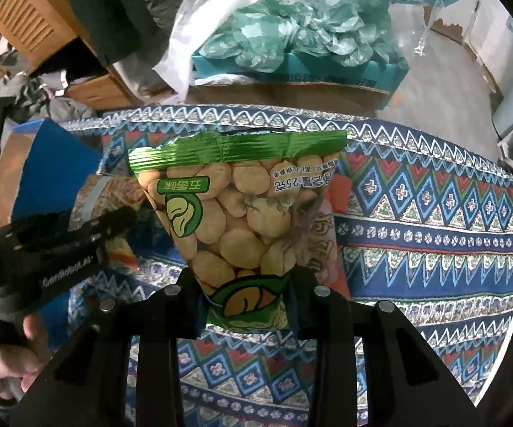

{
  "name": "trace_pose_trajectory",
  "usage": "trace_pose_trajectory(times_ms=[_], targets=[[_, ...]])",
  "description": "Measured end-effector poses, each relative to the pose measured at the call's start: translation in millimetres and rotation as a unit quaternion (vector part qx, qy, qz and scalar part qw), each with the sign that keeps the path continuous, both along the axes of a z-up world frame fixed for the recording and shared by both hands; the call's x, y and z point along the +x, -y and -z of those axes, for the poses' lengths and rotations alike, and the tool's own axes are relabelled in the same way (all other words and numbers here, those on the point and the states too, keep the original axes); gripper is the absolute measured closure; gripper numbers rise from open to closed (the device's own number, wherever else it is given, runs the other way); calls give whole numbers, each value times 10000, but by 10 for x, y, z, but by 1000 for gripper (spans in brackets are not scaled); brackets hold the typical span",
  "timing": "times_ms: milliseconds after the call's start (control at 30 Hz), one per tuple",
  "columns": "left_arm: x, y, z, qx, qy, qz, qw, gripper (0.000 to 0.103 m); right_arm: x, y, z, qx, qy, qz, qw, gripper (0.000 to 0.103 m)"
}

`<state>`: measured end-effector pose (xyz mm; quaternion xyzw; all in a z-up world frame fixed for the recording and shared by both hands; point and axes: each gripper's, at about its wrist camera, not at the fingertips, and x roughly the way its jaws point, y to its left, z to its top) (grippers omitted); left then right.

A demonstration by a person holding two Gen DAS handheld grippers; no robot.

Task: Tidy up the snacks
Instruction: 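Lift the green peanut bag and beige bag and carry both over the box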

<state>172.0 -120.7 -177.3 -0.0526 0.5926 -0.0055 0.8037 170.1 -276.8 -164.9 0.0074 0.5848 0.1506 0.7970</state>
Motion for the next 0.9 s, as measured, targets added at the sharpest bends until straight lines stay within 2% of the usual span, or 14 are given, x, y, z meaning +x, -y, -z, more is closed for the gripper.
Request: trace_pose_trajectory(times_ms=[400,900], targets=[[-386,-103,-483,47,478,156,9987,56,-283,-200,-320,170,273,-189,9993,70],[-814,-540,-954,147,964,-67,9952,56,-545,-671,-777,433,615,-639,9951,70]])
